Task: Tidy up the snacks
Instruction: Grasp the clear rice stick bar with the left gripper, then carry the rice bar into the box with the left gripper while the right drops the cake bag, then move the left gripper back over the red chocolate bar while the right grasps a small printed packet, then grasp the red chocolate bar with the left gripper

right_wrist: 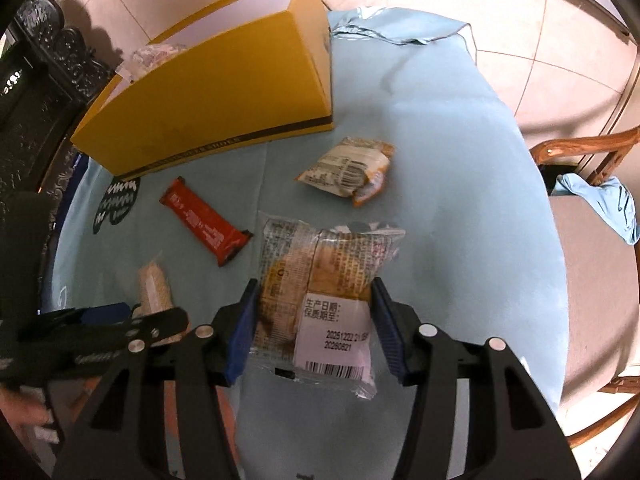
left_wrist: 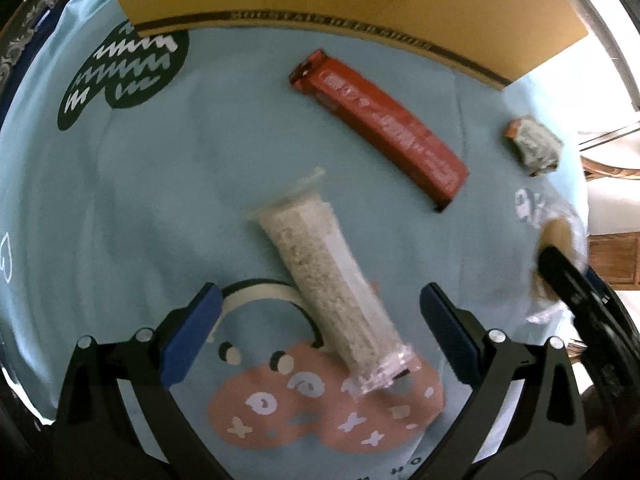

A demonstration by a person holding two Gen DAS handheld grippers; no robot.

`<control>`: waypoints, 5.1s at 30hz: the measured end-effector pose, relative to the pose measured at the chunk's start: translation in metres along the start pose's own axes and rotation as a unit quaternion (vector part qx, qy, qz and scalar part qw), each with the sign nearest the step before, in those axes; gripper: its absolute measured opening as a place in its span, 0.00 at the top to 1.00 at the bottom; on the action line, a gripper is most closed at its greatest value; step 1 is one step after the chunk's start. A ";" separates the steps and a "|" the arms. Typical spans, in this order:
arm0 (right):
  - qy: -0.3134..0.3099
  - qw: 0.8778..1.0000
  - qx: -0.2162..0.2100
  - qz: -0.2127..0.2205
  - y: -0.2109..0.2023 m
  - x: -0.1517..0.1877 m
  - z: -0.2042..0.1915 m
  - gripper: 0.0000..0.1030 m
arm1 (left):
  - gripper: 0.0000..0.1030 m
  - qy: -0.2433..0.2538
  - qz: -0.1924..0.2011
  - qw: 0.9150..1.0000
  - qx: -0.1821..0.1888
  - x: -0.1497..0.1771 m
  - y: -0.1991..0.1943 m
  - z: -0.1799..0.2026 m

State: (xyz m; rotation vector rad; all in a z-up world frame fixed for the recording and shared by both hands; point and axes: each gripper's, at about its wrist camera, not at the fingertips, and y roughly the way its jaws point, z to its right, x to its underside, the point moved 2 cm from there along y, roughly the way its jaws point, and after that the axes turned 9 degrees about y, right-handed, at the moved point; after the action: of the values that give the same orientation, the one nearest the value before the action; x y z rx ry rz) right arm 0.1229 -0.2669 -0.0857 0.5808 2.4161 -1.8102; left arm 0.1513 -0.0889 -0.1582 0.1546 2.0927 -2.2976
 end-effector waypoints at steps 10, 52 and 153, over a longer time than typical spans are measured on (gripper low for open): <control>-0.002 1.000 -0.008 -0.007 -0.007 0.012 -0.005 0.47 | 0.06 0.039 0.007 0.999 -0.019 0.011 0.006 0.007; 0.003 1.000 -0.019 -0.012 -0.017 0.019 -0.017 0.47 | 0.71 0.041 0.086 0.995 0.013 0.046 -0.083 -0.097; 0.013 0.999 0.016 0.030 0.013 -0.060 0.003 0.65 | 0.02 -0.035 0.021 0.999 -0.009 -0.073 -0.008 -0.015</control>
State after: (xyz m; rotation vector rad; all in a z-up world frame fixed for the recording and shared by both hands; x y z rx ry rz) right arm 0.1825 -0.2823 -0.0825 0.6749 2.3626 -1.8323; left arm 0.2242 -0.0762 -0.1446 0.1148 2.0576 -2.2258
